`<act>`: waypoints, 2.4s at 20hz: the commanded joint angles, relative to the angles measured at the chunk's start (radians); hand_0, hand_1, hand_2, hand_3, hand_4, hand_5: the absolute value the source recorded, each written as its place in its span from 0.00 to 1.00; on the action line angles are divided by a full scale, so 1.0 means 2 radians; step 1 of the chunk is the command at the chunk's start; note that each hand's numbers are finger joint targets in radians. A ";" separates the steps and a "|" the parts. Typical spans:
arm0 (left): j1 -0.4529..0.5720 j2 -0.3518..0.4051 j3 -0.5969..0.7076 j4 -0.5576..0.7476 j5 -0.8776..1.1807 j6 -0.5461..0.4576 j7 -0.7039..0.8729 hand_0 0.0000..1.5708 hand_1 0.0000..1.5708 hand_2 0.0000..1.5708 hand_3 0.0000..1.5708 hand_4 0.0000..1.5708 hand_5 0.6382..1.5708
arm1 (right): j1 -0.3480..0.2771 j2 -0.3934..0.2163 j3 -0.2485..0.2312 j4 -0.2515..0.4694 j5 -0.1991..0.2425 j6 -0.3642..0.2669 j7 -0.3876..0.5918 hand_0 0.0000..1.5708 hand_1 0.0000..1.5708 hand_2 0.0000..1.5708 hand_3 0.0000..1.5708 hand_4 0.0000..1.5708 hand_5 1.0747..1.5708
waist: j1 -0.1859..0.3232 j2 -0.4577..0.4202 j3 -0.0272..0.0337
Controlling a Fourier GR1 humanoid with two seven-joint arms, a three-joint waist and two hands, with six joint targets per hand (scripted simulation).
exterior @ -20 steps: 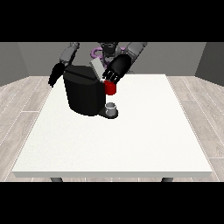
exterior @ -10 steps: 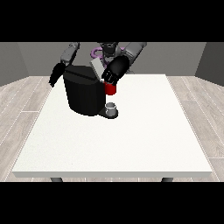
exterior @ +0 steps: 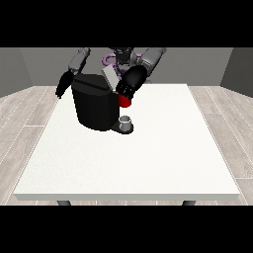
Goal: Insert the coffee pod into the coffee machine and close the lid
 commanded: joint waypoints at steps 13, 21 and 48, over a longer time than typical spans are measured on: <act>-0.056 0.015 0.020 0.004 -0.003 0.018 -0.009 0.81 0.81 0.79 0.62 0.00 1.00 | -0.039 -0.010 0.001 0.009 0.015 -0.007 0.017 0.00 0.00 0.00 0.00 0.09 1.00 | -0.011 0.034 -0.0004; -0.018 0.007 -0.005 -0.010 -0.035 0.074 -0.047 0.52 0.52 0.58 0.42 0.00 1.00 | -0.039 -0.009 -0.004 0.011 0.016 -0.014 0.002 0.00 0.00 0.00 0.00 0.11 1.00 | 0.002 0.047 -0.0005; 0.108 -0.086 0.044 -0.010 0.042 0.033 -0.049 0.00 0.00 0.08 0.00 0.00 1.00 | 0.113 0.021 -0.004 0.049 -0.002 -0.008 -0.029 0.00 0.00 0.00 0.00 0.00 1.00 | 0.099 -0.153 -0.0006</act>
